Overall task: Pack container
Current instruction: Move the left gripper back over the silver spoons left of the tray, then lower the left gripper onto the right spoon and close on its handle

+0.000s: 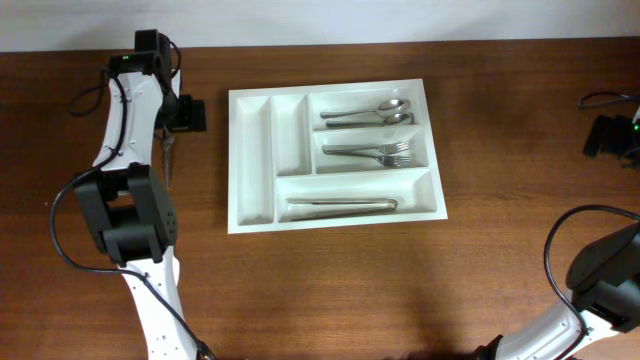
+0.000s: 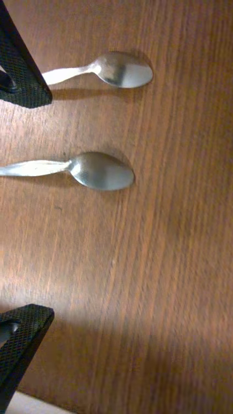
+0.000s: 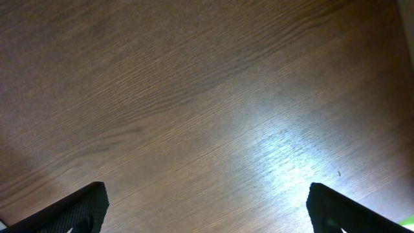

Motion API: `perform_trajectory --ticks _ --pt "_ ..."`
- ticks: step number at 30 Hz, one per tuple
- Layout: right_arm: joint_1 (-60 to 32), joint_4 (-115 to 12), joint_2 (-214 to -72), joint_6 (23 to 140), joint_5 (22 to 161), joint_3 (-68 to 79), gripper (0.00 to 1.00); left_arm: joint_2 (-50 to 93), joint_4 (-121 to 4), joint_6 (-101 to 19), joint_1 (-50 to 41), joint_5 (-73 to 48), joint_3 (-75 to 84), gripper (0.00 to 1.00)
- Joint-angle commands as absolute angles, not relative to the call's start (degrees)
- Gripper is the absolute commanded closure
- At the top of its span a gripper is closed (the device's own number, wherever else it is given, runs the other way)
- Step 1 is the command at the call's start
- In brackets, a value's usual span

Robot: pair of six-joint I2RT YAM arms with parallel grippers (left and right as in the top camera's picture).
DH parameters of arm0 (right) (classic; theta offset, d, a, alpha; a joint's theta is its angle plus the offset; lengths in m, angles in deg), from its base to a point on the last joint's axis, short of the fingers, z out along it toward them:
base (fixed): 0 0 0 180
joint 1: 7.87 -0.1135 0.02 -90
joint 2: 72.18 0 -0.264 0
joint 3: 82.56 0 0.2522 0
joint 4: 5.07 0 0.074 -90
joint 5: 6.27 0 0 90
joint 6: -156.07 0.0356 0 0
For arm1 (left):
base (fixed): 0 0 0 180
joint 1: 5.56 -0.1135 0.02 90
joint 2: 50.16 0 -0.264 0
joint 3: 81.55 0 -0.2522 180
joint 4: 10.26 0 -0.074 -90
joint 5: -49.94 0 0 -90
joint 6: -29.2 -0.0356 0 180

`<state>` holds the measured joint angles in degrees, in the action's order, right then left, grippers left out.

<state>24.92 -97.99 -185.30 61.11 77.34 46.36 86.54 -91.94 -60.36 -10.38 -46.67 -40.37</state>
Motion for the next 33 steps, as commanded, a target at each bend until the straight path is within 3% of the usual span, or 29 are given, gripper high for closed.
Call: perform_trajectory --ticks 1,33 --pt "24.8 -97.8 -185.1 60.9 77.2 46.2 0.01 89.3 -92.3 -62.0 -10.2 -45.6 -40.8 0.01" --pt "24.8 -97.8 -185.1 60.9 77.2 46.2 0.01 93.3 -96.8 -62.1 -14.3 -40.9 -40.8 0.01"
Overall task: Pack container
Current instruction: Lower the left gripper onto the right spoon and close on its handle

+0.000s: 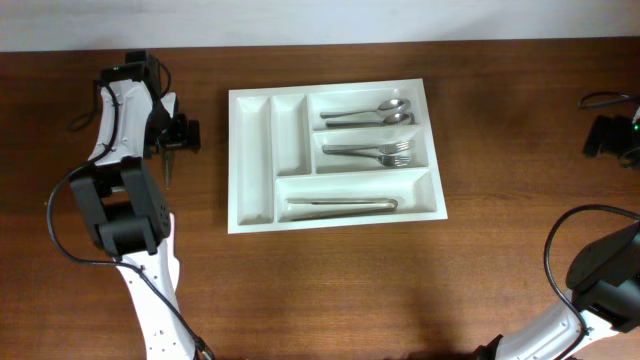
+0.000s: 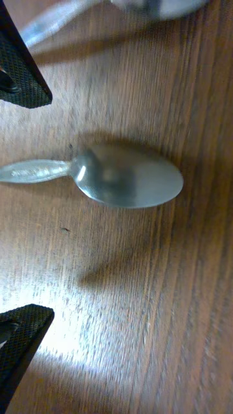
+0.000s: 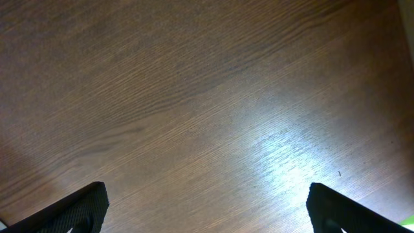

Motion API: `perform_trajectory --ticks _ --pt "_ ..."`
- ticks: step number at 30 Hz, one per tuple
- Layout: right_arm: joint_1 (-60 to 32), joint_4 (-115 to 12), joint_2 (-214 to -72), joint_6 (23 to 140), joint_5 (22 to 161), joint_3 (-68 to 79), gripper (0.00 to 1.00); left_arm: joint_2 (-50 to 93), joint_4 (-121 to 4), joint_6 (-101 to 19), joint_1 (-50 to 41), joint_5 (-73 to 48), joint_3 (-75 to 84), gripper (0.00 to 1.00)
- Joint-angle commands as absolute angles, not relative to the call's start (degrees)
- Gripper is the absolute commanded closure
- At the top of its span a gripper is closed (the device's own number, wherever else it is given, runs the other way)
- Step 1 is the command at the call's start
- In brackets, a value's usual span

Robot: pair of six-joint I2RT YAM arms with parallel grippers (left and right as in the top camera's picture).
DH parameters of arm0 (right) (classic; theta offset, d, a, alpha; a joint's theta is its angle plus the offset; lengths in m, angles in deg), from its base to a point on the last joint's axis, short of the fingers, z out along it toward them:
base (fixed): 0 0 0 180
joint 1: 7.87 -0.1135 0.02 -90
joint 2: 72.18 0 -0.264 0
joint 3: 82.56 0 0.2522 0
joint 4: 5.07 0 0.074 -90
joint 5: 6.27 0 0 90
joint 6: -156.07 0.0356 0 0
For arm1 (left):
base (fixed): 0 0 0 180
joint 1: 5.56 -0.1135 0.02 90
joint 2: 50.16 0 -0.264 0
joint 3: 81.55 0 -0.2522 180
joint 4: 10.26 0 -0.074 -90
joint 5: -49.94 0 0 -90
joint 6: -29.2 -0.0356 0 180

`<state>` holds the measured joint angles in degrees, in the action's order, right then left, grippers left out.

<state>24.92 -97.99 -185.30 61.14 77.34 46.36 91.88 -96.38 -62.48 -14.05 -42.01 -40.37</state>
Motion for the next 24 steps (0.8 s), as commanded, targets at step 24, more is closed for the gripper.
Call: perform_trajectory --ticks 24 --pt "24.8 -97.8 -185.1 60.9 77.2 46.2 0.01 93.4 -96.7 -62.1 -14.3 -39.8 -40.8 0.01"
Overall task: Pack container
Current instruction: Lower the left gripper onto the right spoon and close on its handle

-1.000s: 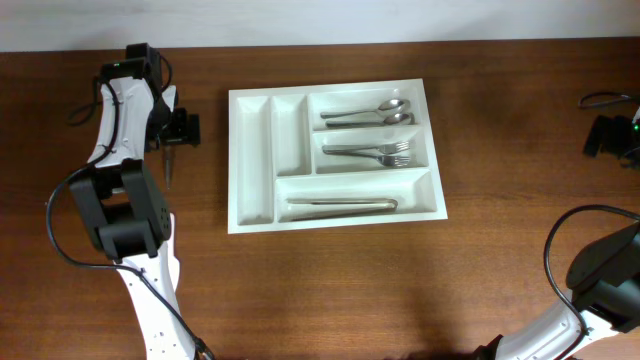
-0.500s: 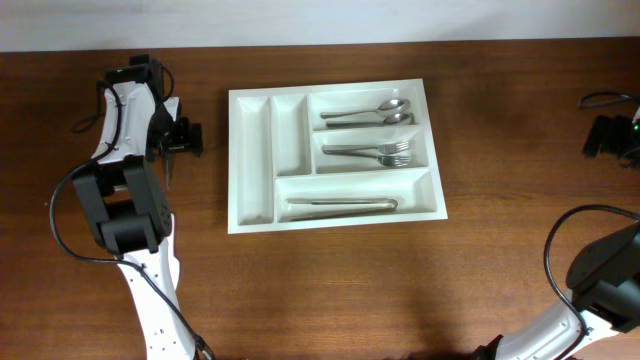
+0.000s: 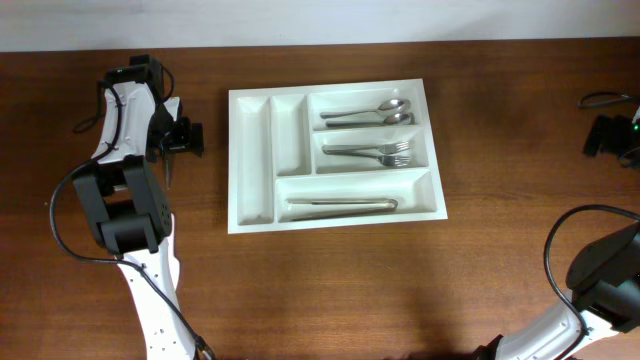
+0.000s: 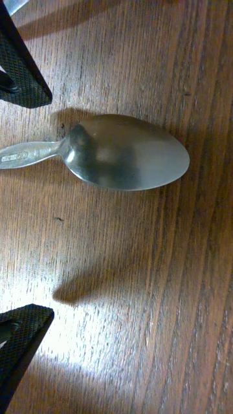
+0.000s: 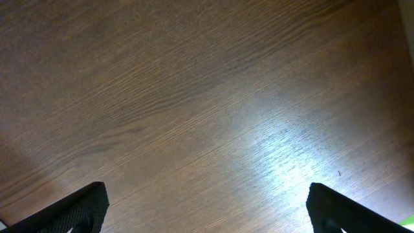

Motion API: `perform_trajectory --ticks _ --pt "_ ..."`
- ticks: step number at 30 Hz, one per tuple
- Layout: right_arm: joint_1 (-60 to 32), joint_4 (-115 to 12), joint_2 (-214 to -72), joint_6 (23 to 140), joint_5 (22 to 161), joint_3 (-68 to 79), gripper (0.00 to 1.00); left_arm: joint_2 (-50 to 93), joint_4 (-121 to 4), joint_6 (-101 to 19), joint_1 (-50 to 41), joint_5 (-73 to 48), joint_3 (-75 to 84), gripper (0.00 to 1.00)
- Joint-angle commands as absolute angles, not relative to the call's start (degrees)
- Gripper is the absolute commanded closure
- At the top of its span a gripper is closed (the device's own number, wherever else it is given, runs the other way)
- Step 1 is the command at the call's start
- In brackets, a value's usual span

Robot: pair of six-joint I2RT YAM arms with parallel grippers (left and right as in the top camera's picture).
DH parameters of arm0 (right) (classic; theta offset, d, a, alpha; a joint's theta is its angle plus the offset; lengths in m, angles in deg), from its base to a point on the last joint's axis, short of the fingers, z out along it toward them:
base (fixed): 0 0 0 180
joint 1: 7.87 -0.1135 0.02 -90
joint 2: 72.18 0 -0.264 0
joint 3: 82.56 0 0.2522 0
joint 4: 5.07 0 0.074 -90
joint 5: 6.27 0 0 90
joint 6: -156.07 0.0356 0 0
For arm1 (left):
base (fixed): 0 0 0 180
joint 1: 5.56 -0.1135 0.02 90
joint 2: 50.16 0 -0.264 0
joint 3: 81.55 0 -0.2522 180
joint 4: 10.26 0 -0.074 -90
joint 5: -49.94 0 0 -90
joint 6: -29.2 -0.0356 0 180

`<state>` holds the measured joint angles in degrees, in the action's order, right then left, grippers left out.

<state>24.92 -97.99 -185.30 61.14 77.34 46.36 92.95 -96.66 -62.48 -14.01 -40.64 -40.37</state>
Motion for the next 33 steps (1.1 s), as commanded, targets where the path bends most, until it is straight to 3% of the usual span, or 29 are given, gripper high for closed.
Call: perform_trajectory --ticks 1,33 --pt "24.8 -97.8 -185.1 60.9 77.2 46.2 0.01 93.4 -96.7 -62.1 -14.3 -39.8 -40.8 0.01" --pt "24.8 -97.8 -185.1 60.9 77.2 46.2 0.01 93.4 -98.1 -63.8 -14.8 -39.8 -40.8 0.01"
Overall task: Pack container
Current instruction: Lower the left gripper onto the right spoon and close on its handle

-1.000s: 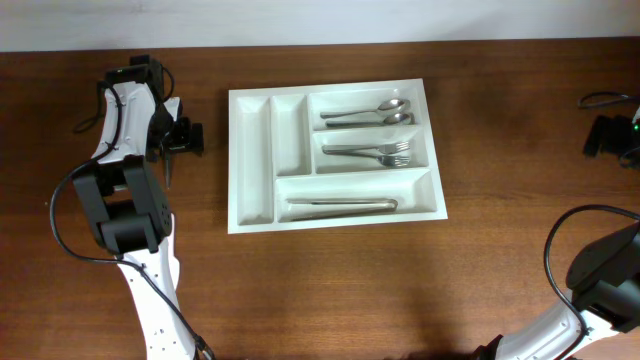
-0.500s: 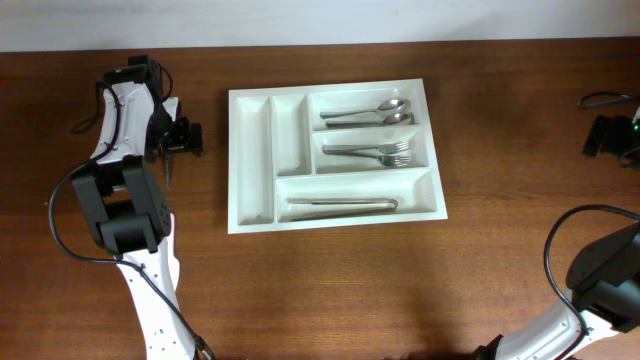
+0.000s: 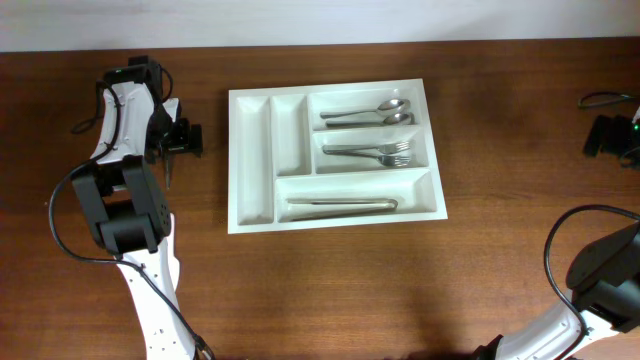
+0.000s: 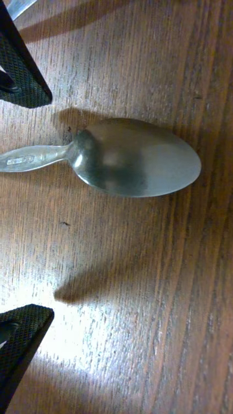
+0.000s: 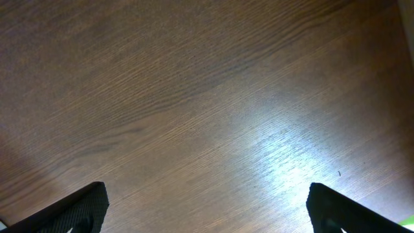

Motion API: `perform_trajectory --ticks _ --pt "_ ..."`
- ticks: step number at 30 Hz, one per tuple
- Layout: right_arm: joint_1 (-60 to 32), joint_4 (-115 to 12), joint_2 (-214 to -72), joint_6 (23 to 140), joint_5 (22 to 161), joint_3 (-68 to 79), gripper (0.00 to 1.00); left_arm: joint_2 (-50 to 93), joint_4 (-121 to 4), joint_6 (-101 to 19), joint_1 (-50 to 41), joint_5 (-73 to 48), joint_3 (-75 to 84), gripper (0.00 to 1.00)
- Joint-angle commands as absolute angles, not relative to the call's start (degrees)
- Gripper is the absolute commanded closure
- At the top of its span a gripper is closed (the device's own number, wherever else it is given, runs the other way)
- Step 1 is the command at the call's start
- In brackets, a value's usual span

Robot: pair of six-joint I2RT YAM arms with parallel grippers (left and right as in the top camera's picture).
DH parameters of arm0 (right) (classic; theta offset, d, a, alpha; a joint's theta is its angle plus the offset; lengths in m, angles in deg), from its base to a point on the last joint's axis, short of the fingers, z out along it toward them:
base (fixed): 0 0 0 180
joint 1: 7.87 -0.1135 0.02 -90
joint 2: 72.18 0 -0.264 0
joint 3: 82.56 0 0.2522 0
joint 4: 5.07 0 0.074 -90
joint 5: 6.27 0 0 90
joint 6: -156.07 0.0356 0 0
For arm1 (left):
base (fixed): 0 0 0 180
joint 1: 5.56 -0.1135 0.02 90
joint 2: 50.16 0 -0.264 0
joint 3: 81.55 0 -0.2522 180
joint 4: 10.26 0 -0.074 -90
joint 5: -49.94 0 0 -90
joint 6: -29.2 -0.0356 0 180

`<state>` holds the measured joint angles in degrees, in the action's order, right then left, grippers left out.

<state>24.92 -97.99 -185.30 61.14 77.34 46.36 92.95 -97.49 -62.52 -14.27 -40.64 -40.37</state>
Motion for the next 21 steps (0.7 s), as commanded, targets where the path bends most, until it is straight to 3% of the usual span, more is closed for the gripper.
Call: perform_trajectory --ticks 1,21 --pt "24.8 -97.8 -185.1 60.9 77.2 46.2 0.01 93.4 -98.3 -64.3 -14.8 -39.9 -40.8 0.01" --pt "24.8 -97.8 -185.1 60.9 77.2 46.2 0.01 93.4 -98.4 -65.6 -14.8 -43.2 -40.8 0.01"
